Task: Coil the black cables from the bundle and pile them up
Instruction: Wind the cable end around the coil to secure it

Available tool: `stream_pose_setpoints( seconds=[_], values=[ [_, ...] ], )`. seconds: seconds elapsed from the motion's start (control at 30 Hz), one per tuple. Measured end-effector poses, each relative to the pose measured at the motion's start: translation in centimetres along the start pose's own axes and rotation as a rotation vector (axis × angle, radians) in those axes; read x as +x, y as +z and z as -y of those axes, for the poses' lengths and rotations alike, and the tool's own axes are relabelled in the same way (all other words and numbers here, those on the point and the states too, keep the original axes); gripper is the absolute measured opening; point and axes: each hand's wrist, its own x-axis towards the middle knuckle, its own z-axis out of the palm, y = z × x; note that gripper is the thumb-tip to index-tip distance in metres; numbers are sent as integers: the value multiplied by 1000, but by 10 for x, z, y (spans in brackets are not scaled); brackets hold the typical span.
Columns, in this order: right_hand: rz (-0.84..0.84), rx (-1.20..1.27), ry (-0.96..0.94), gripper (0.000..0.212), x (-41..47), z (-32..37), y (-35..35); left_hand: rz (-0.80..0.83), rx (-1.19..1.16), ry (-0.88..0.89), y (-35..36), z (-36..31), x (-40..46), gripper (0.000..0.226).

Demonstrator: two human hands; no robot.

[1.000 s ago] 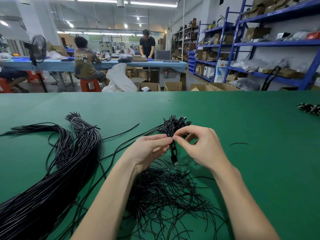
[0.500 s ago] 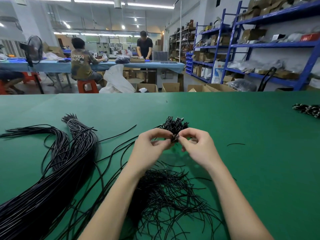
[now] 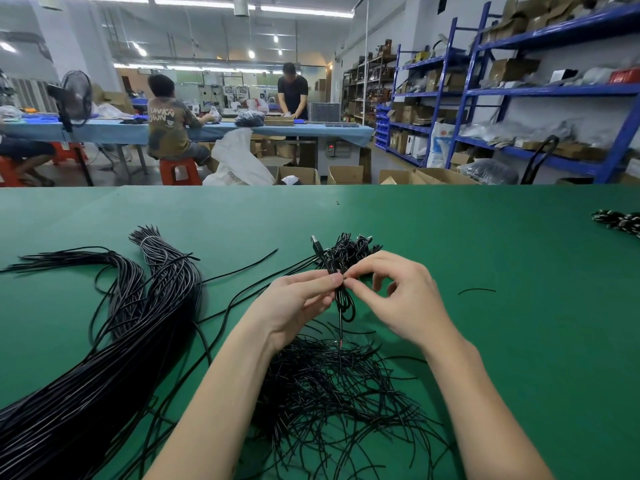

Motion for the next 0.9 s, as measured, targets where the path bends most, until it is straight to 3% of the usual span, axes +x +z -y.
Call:
stream_pose_setpoints(
  seconds=[0.17, 0.3, 0.4, 0.57, 0.7, 0.9],
  values=[
    [-56, -135, -36, 3, 2, 6, -2, -10, -5, 0, 1, -2, -2, 48],
    [-57, -215, 93, 3, 1, 6, 7, -93, 171, 128, 4, -3, -5, 13],
    [-49, -124, 179, 7, 2, 1, 9, -130, 400, 256, 8, -3, -7, 14],
    [-38, -125, 200, 8, 1, 2, 5, -145, 515, 310, 14, 1, -10, 39],
    [-23, -102, 171, 5, 0, 4, 7, -186, 385, 228, 17, 3, -8, 11],
    [-9, -116, 143, 2, -3, 4, 12, -154, 322, 103, 14, 2, -4, 14]
  ],
)
